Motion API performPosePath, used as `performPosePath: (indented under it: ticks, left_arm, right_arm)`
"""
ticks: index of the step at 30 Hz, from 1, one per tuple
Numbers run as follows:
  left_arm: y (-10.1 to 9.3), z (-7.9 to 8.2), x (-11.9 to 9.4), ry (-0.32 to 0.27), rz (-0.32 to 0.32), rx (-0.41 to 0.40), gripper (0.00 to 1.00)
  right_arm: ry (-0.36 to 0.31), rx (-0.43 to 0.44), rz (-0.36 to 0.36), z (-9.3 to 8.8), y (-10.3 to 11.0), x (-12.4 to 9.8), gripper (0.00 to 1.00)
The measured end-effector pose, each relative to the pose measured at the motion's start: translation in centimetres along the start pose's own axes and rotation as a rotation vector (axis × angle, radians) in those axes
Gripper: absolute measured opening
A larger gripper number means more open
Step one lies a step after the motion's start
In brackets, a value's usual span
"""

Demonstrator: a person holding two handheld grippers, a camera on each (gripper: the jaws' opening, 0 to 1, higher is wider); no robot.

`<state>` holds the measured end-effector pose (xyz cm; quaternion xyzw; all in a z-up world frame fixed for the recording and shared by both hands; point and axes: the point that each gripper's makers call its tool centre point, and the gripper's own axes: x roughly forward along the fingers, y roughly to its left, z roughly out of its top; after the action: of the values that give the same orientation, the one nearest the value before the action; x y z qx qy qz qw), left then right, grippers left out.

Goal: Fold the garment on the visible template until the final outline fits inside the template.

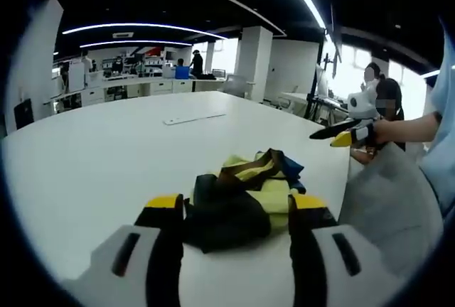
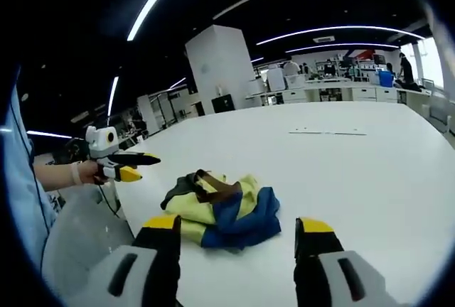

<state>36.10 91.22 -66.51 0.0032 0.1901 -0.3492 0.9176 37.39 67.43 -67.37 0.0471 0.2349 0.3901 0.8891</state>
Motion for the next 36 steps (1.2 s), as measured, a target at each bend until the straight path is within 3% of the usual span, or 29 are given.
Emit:
performPosePath:
  ticks: [19,31,36]
  left_arm:
    - [-1.2,0.5,2.6,0.012,-0.052,0.020,0.49]
    - [-1.9,0.4,4.5,0.037,-0.063,0.019,0.36]
    - [-1.9,0.2,5.2,0.048,-0.063,0.017,0.35]
  right_arm:
    - [0.028,-0.064,0.034,0.6,1.8,0.6,0.51]
    - [0.069,-0.087,0.073,-0.3,3.2,1.4,0.42]
    - [0.080,-0.079,0.076,-0.5,3.1,1.5,0.41]
